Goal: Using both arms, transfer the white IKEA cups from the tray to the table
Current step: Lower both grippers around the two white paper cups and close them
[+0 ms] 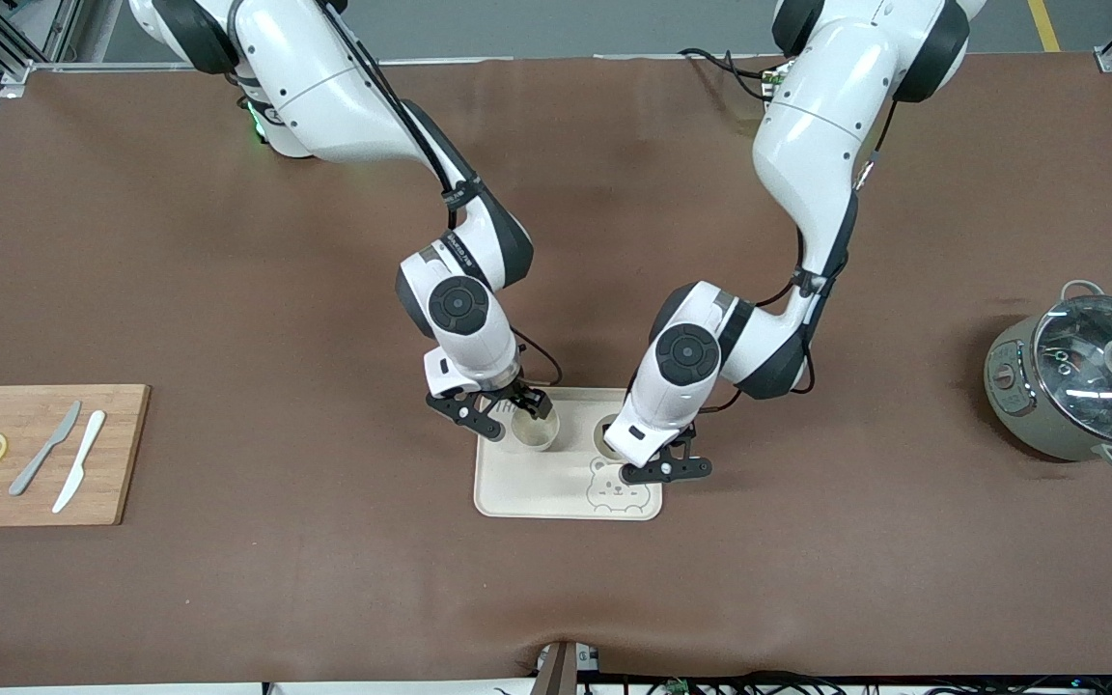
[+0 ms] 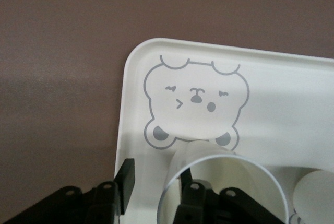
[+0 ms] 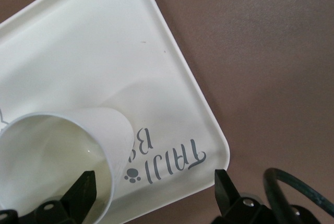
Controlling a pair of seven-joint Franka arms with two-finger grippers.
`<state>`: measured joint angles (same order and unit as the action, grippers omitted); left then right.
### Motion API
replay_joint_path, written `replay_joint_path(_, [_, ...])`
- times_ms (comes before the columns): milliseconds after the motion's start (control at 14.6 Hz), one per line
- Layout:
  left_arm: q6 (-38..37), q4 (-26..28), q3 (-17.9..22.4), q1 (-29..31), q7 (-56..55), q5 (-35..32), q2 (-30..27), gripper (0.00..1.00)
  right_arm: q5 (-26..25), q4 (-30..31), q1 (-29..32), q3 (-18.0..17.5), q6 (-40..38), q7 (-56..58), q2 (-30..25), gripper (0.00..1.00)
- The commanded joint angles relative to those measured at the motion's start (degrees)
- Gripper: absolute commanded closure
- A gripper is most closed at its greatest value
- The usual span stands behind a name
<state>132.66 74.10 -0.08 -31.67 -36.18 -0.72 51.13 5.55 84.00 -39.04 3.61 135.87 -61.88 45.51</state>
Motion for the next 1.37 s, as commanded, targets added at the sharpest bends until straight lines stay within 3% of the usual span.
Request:
replay_joint_path(0, [0.32, -0.54, 0.16, -0.59, -1.43, -1.39, 0.38, 1.00, -1.07, -1.82, -0.60, 0.52, 0.01, -1.31, 1.34, 0.00])
replay_joint_path(342, [-1.95, 0.16, 0.25, -0.50, -2.22, -1.39, -0.85, 1.00, -1.07, -3.13, -0.60, 0.52, -0.08, -1.05, 1.95, 0.00])
replay_joint_path(411, [-4.23, 0.17, 0.25, -0.42, -2.40, -1.39, -1.72, 1.00, -1.07, -3.57, -0.69, 0.44, -0.08, -1.05, 2.30, 0.00])
replay_joint_path(548, [-9.06, 0.17, 0.43, -0.42, -3.98, -1.48, -3.65, 1.00, -1.07, -3.93, -0.95, 0.52, -0.08, -1.05, 2.48, 0.10])
replay_joint_path(822, [-18.28, 0.34, 0.43, 0.81, -3.11, -1.48, -9.27, 1.00, -1.07, -3.93, -1.04, 0.52, -0.08, -0.96, 2.66, 0.11])
replay_joint_path(959, [-21.90, 1.21, 0.34, 3.26, -0.05, -2.18, -12.52, 1.00, -1.15, -4.19, -1.04, 0.52, -0.16, -0.87, 2.66, 0.27])
replay_joint_path(1301, [-22.36, 12.10, 0.17, 10.91, 13.74, -2.27, -24.04, 1.00, -1.15, -4.37, -1.04, 0.52, -0.25, -0.70, 2.66, 0.58])
